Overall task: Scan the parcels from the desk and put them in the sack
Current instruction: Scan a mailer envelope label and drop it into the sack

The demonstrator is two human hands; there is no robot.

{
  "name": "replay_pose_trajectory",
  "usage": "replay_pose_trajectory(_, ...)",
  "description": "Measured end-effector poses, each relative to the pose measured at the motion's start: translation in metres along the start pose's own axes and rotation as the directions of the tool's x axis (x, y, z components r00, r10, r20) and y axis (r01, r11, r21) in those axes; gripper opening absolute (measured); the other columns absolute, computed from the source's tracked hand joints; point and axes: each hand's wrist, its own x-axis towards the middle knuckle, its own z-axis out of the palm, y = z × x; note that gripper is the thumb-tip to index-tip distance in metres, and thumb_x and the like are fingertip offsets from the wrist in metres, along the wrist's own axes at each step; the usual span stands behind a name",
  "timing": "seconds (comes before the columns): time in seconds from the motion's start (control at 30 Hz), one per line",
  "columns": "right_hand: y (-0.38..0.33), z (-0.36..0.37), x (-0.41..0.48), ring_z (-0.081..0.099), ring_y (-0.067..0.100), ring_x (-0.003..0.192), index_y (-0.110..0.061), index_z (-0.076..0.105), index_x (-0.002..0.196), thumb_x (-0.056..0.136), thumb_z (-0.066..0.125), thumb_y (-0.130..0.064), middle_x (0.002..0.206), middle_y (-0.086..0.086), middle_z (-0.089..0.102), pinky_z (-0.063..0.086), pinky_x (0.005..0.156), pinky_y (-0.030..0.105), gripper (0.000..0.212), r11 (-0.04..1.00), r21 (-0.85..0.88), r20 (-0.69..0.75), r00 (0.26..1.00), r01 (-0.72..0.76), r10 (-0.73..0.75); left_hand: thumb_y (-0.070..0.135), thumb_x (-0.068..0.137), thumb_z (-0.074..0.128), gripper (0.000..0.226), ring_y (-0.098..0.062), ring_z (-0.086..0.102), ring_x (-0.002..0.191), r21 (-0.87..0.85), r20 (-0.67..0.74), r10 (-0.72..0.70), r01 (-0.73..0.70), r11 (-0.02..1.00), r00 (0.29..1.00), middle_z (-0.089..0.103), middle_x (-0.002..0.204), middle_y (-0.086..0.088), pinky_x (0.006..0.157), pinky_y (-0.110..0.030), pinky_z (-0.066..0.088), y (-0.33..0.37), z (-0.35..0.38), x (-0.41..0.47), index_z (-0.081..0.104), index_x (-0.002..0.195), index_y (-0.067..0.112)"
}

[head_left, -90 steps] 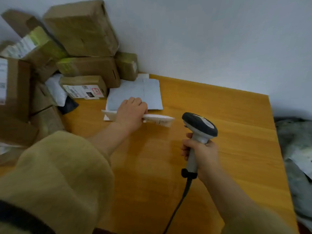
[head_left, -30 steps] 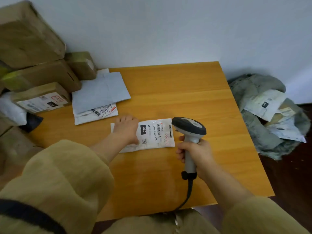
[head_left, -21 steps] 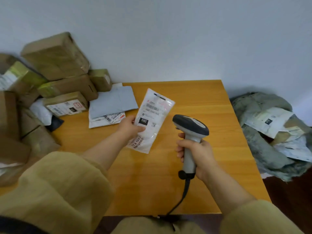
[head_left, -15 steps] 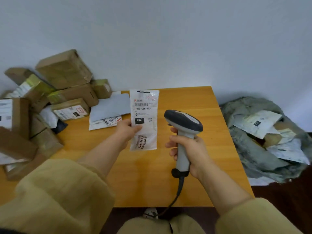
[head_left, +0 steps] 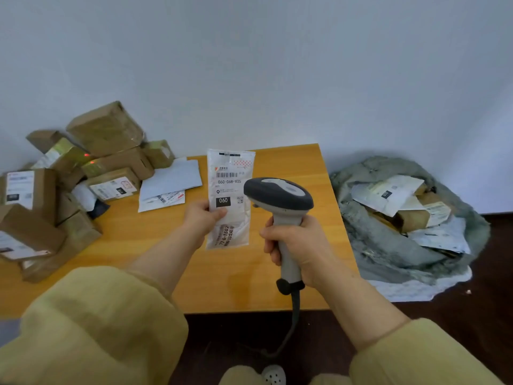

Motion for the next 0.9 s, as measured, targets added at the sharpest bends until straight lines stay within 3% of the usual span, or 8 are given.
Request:
replay_pose_trajectory(0.73,-0.012,-0.038,0.004,0.042,0.019,0.034,-0.003,0.054,0.067,0.081,0.063,0.007,0.049,0.012,0.054,0.036,0.04,0.022,0.02,0.995,0.049,-0.192,0.979,0.084,-0.073,-0.002,0.089,0.061,0.029,-0.023,0.059,0.092,-0.044,0.219,0.066,-0.057,0.997,0.974,0.064,0.116,-0.019,0.081,-0.033,0.046,0.031,0.067,0.024,0.062,0.117,-0.002)
replay_pose_trajectory(0.9,-0.014,-0.043,0.015,0.046,0.018,0.036,-0.004,0.056,0.072,0.082,0.064,0.005,0.051,0.011,0.057,0.037,0.04,0.023,0.015,0.995,0.058,-0.224,0.972,0.084,-0.069,-0.002,0.089,0.059,0.024,-0.019,0.06,0.08,-0.054,0.265,0.082,-0.07,0.996,0.961,0.066,0.106,-0.013,0.064,-0.024,0.047,0.036,0.076,0.038,0.065,0.111,0.002)
